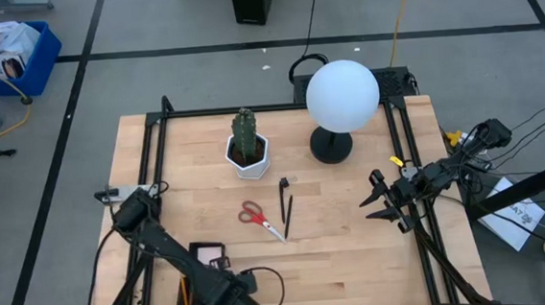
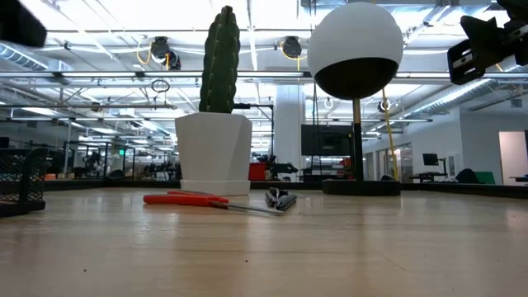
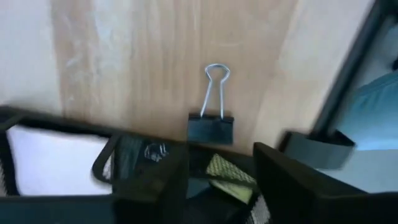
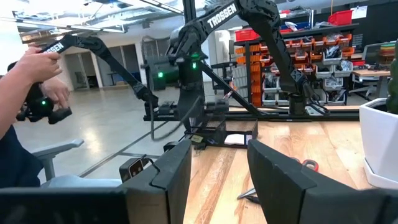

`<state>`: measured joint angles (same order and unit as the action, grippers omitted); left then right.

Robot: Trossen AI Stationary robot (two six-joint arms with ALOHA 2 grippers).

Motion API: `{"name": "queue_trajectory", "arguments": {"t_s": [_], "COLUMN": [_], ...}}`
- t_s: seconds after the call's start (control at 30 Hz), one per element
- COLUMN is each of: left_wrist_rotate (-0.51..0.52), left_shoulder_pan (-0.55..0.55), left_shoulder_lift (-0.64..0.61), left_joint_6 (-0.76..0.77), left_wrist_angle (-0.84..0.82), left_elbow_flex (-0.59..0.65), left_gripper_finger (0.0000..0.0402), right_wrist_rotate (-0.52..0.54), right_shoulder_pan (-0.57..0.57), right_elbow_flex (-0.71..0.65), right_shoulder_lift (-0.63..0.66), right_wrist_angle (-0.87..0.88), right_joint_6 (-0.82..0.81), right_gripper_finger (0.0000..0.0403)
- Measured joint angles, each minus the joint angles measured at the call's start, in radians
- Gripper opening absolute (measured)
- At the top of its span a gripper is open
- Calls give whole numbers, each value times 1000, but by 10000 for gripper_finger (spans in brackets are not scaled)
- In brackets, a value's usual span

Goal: Pick and place office supplies into organizer
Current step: Put the bottom binder clip in the desk organizer

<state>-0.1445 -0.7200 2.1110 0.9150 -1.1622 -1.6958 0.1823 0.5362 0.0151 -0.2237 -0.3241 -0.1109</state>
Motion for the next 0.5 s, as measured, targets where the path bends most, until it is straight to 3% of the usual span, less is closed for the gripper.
{"name": "queue_trajectory", "arguments": {"t_s": [0.3, 0.5], "left_wrist_rotate": [-15, -23], "left_shoulder_pan": [5, 15], "left_shoulder_lift": [77, 90], "left_joint_6": [-58, -75], "left_wrist_angle": [-14, -15], "left_elbow_flex": [0, 0], "left_gripper_finger": [263, 279], "right_wrist_rotate": [0, 0], "right_shoulder_pan": [0, 0], "right_elbow_flex": [0, 0], "right_shoulder_lift": [0, 0], "right_wrist_angle": [0, 0], "right_joint_6": [0, 0], "right_gripper_finger": [153, 153]}}
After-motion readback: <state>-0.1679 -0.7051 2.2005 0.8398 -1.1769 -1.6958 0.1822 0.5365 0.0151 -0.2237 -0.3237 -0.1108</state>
